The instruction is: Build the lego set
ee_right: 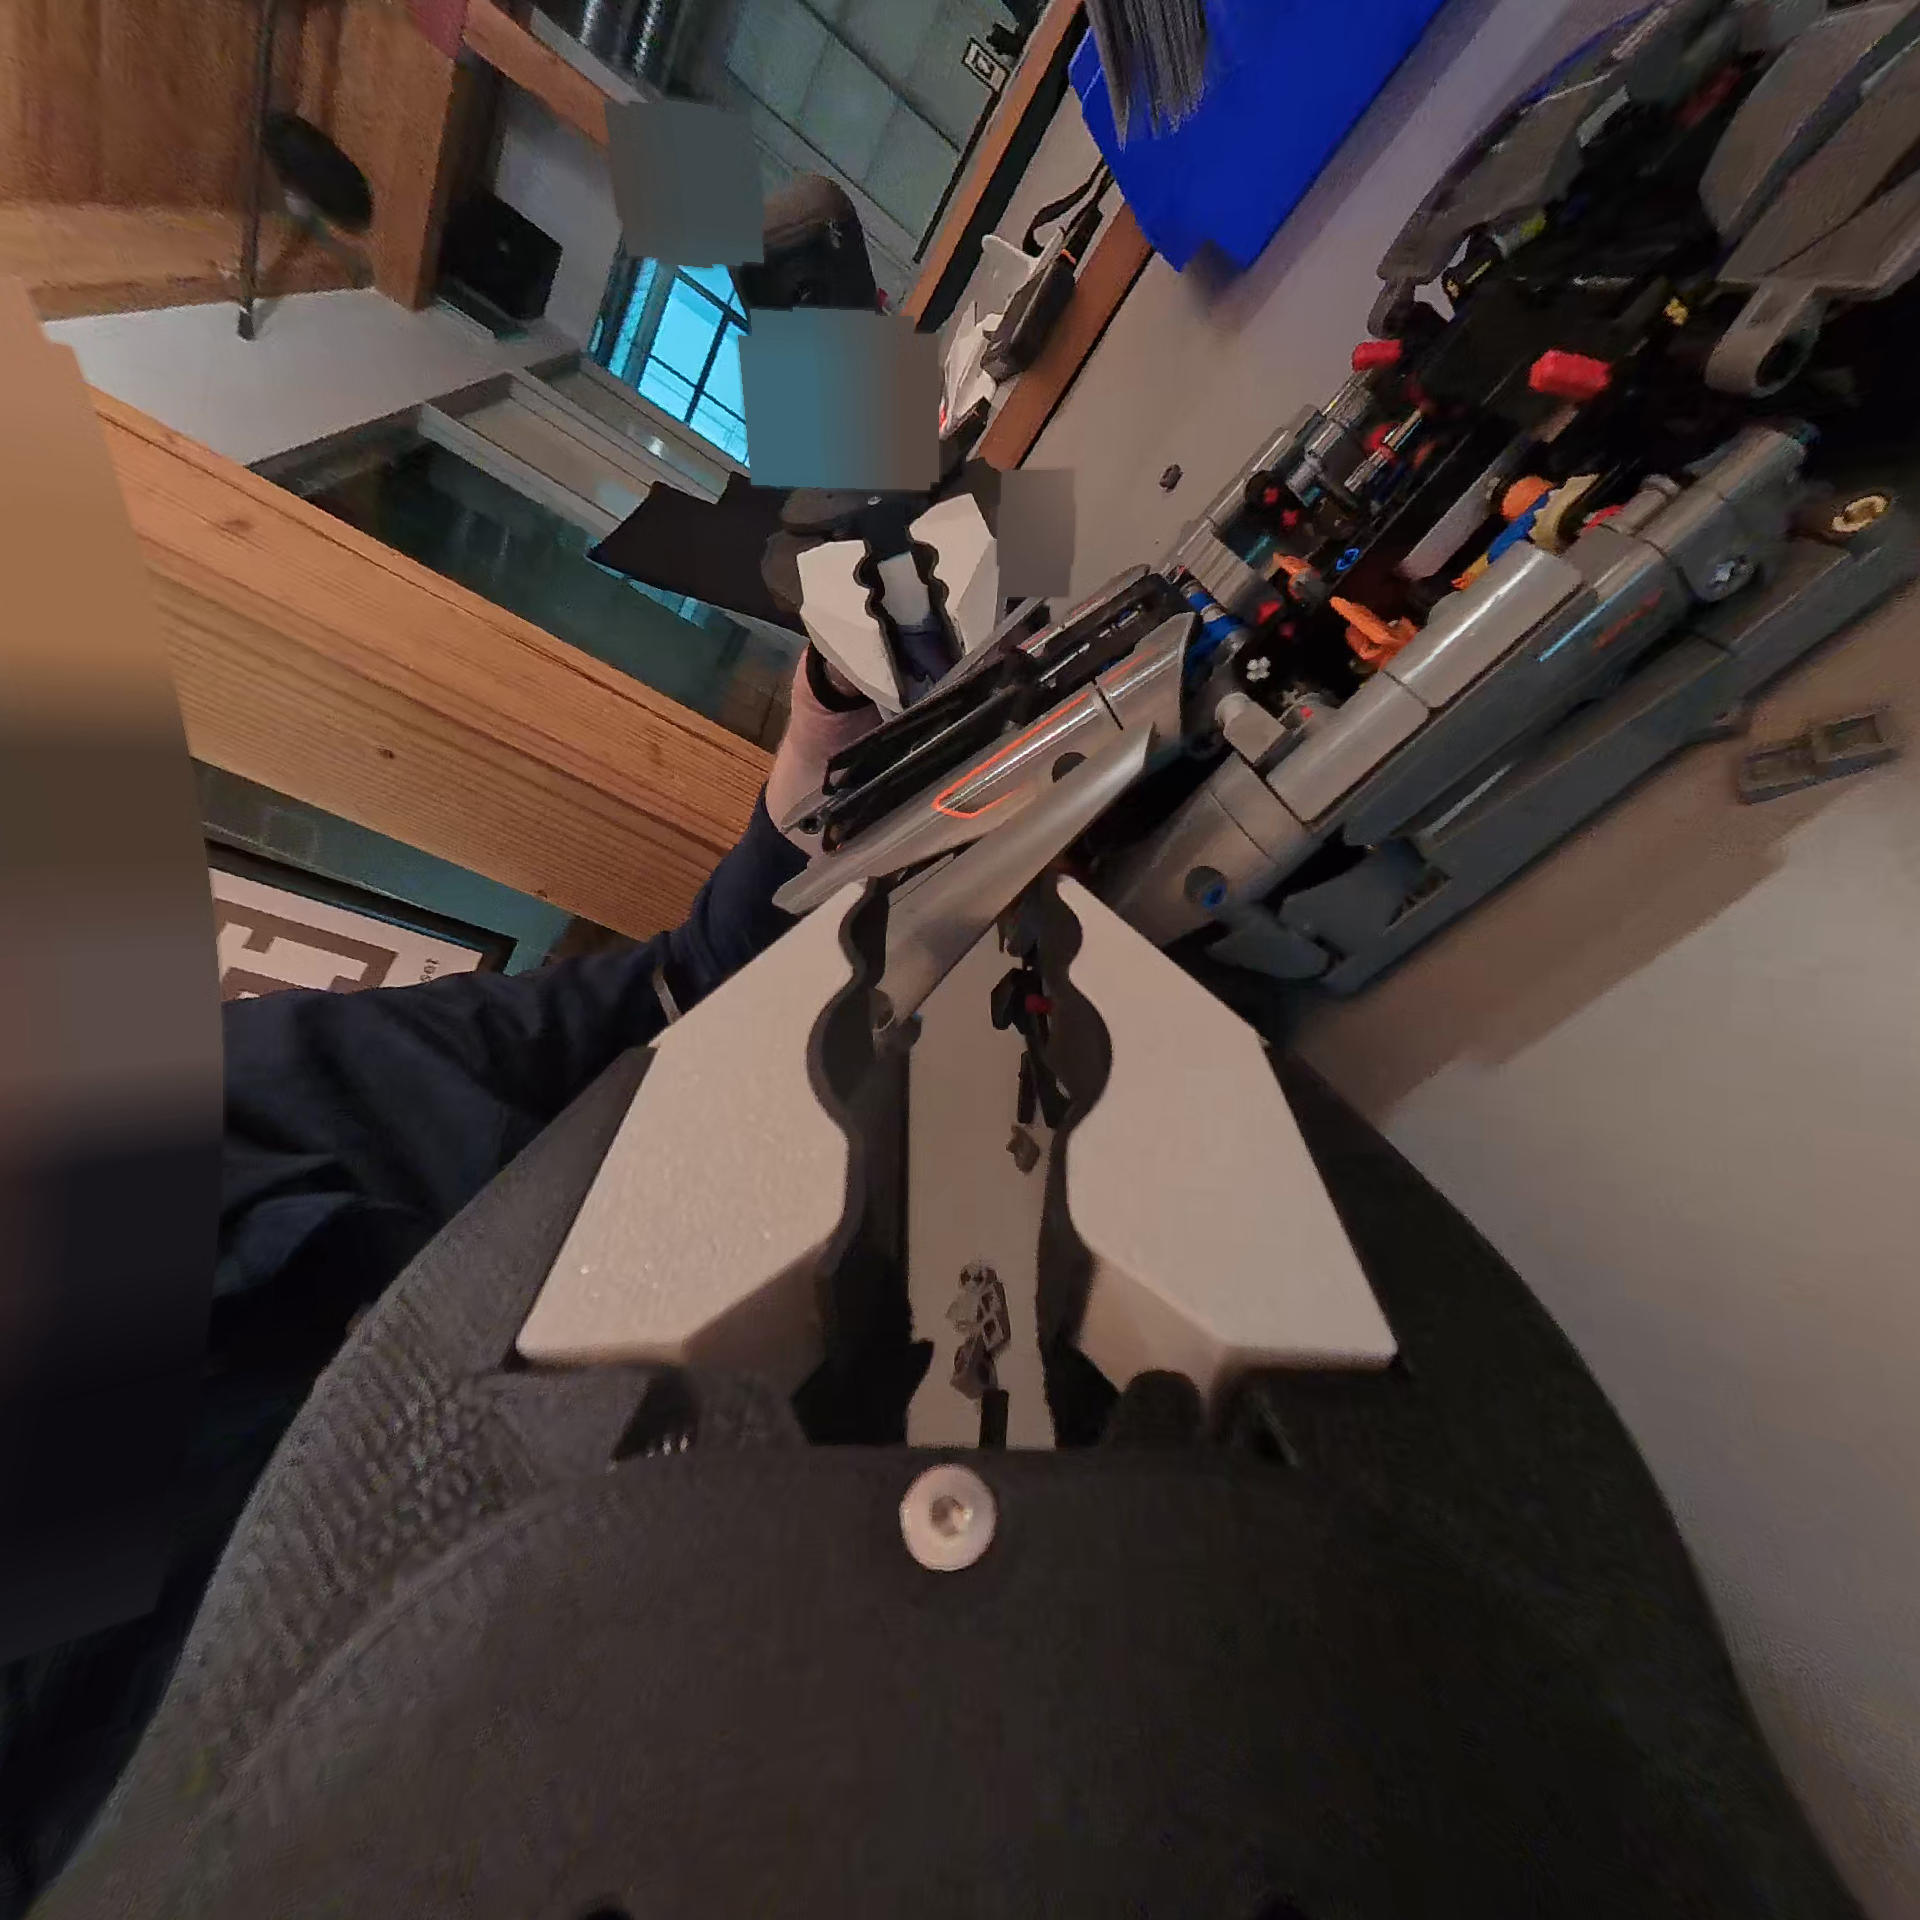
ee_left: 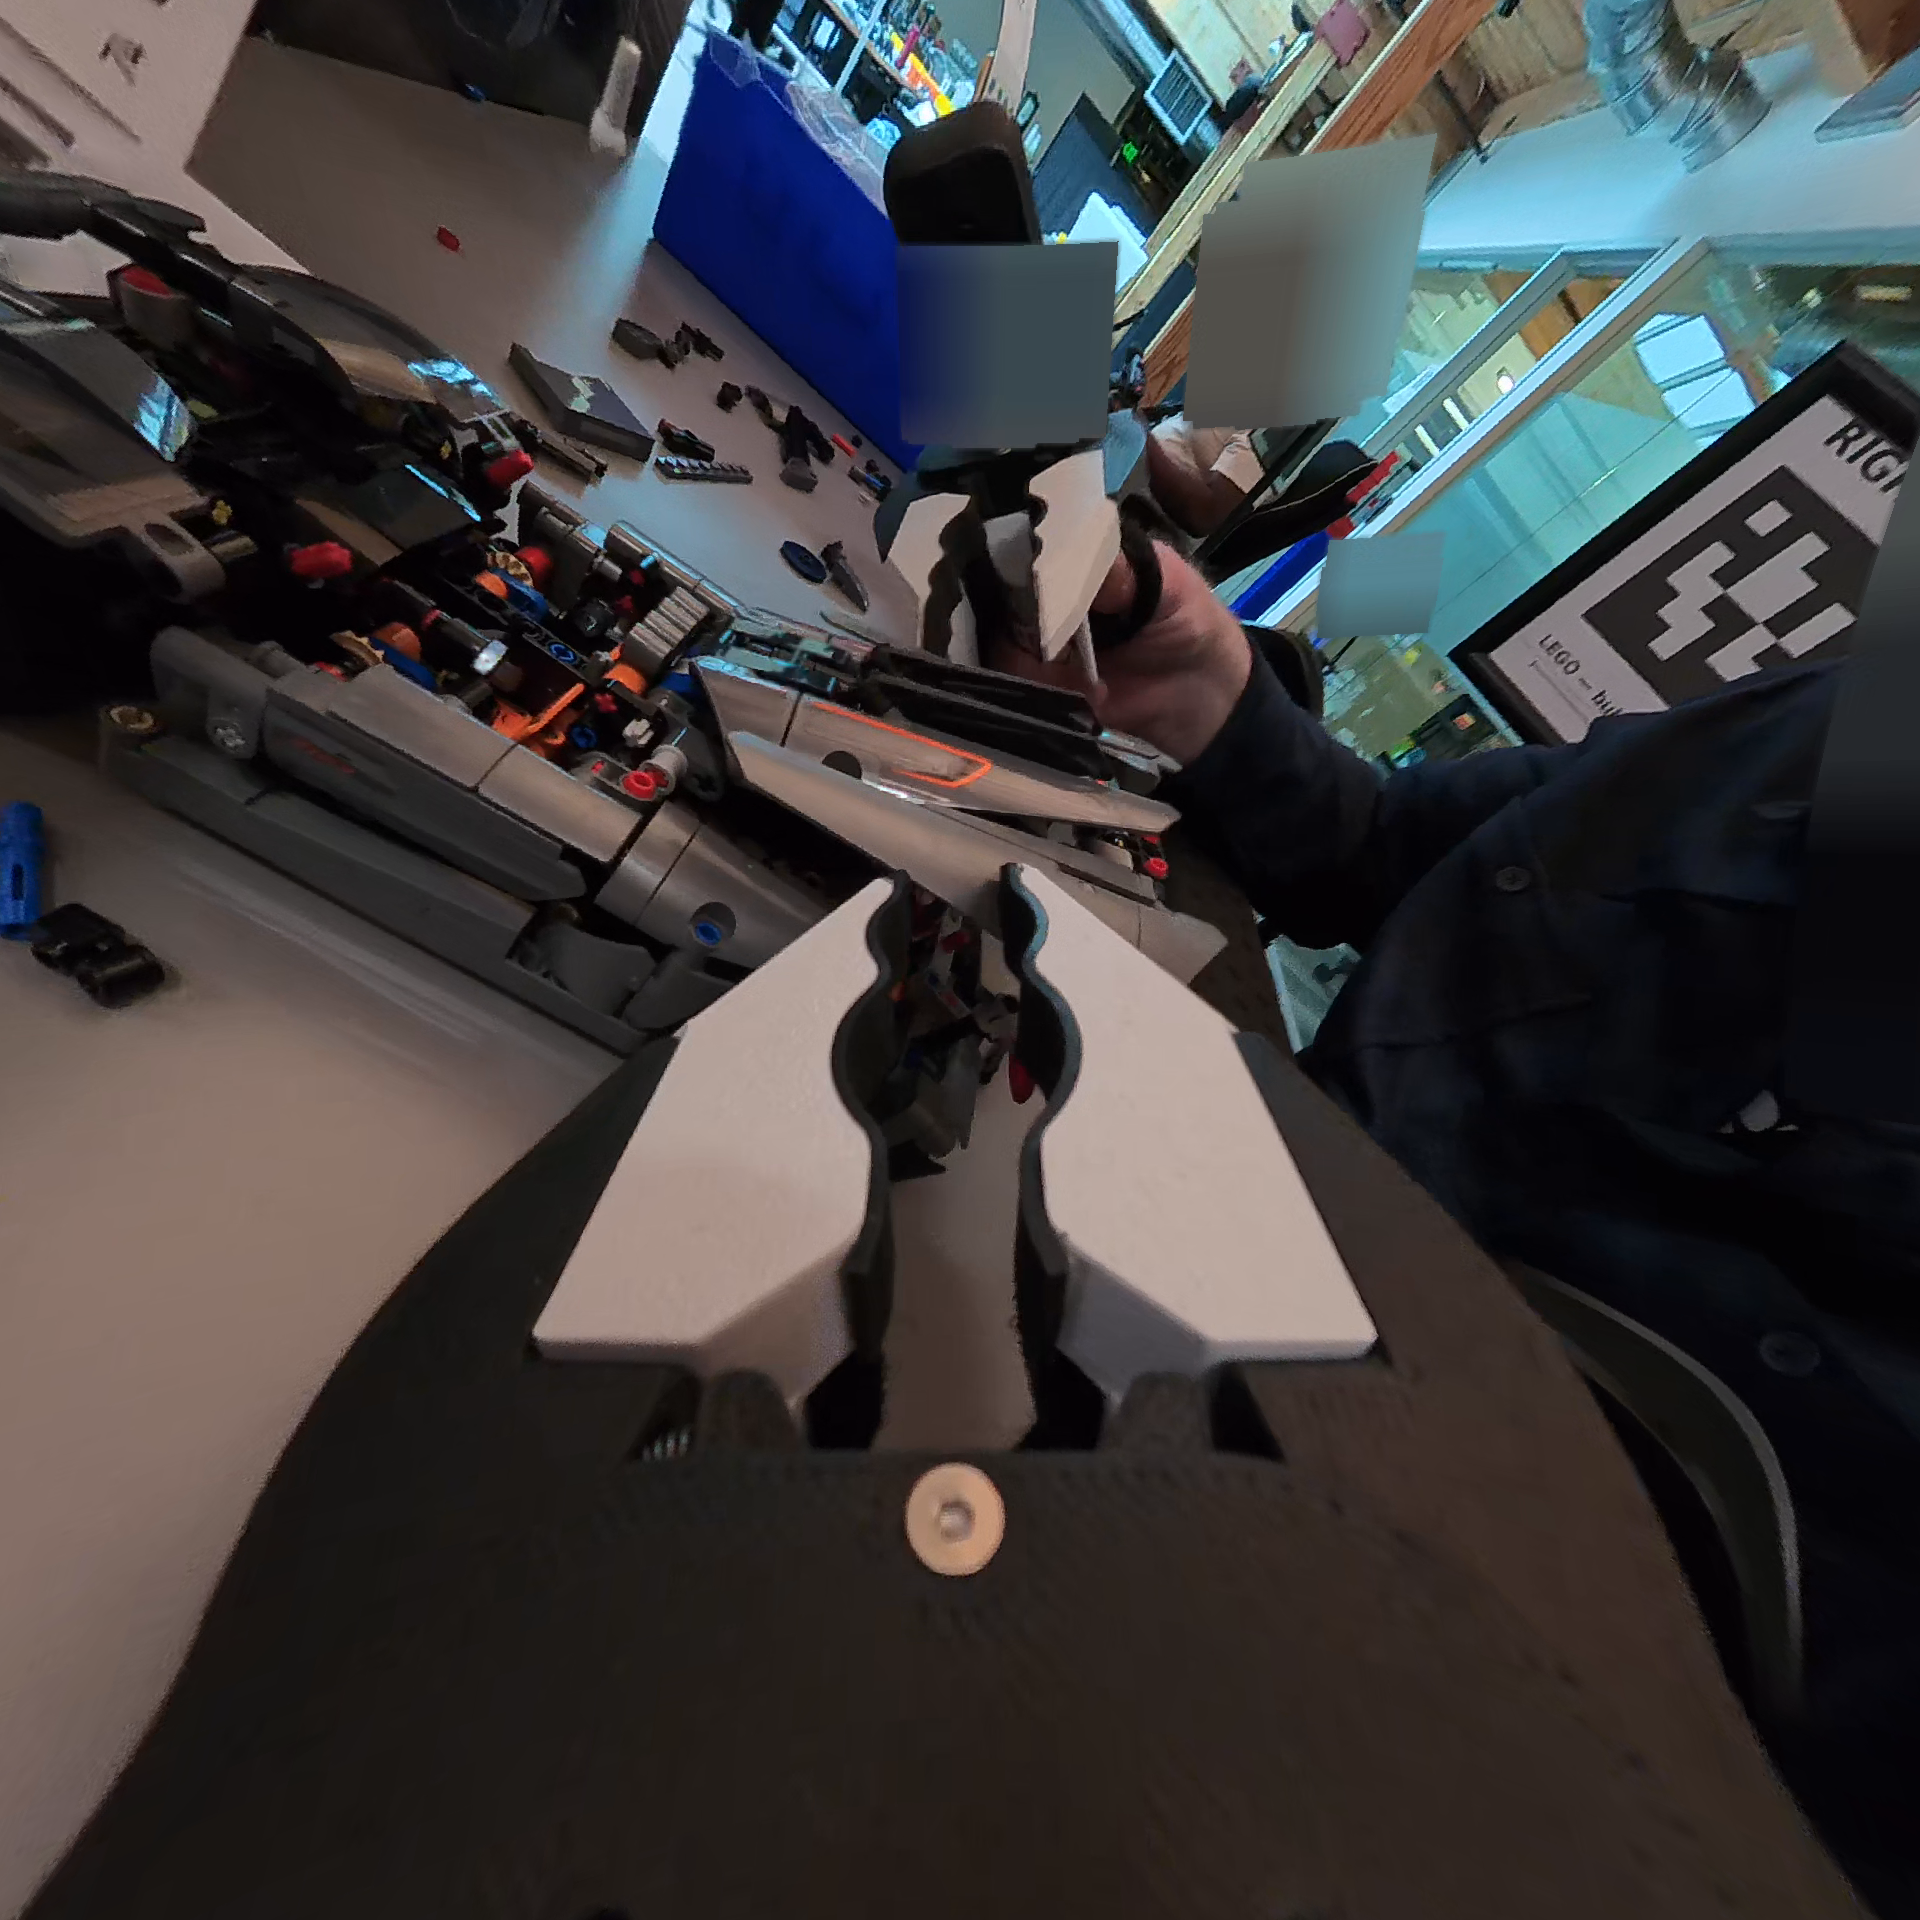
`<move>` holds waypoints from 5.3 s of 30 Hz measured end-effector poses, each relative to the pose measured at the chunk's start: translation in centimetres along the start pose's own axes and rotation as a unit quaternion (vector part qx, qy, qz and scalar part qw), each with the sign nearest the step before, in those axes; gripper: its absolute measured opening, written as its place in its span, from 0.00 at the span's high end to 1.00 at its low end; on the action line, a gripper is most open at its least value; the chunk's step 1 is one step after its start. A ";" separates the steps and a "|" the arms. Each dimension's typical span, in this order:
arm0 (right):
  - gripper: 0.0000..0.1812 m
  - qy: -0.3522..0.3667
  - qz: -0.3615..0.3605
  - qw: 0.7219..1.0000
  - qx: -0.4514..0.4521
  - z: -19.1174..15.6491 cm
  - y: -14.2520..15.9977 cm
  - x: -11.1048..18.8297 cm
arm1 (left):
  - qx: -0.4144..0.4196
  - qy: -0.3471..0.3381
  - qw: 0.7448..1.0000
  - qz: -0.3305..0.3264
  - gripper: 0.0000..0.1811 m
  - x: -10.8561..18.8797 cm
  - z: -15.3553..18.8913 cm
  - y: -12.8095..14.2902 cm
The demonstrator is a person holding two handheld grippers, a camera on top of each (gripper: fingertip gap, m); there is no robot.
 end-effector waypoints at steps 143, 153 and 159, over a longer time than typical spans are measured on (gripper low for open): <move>0.84 0.216 -0.093 0.920 0.313 -0.2 0.5 0.6 | -0.203 -0.135 0.967 -0.076 0.84 2.2 0.5 -0.8; 0.82 0.332 -0.121 0.728 0.587 -1.3 1.4 -1.4 | -0.494 -0.298 0.790 -0.209 0.77 0.0 1.1 1.2; 0.86 0.338 -0.144 0.681 0.634 -1.5 2.3 -1.6 | -0.539 -0.308 0.750 -0.230 0.81 -1.1 1.4 1.9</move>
Point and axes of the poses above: each gripper's, where its closed fingertips meet, x back along the fingers, y out of its underside, z = x × y across the jaws, the point moved 5 cm from there along x, back along the fingers, and after that the axes turned 5 degrees about -x, right-handed, at the moved point
